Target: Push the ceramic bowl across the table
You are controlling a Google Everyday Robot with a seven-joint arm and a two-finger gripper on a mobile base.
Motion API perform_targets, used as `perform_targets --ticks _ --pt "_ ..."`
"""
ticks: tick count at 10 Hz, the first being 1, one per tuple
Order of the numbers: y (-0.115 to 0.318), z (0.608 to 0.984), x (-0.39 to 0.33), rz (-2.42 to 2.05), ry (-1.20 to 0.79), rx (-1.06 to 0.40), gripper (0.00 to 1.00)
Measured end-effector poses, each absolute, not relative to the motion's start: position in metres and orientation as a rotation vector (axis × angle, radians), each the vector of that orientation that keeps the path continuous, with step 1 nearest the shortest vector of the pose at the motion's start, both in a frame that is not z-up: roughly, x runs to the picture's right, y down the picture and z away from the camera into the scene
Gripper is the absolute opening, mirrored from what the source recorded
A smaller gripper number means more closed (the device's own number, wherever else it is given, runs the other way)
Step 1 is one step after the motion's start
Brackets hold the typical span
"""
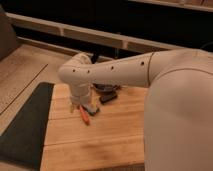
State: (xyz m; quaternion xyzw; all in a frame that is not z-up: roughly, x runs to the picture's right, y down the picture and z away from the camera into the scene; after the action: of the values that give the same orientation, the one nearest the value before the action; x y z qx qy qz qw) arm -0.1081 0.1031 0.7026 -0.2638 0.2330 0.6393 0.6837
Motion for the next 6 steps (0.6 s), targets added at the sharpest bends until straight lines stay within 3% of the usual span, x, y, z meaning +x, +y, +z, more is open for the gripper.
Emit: perform_targets --ticks 3,6 --pt "0.101 0.703 -0.105 1.429 0.523 -0.578 0.65" --pt "0.045 0.717 -0.018 1.514 0.495 -0.392 0.65"
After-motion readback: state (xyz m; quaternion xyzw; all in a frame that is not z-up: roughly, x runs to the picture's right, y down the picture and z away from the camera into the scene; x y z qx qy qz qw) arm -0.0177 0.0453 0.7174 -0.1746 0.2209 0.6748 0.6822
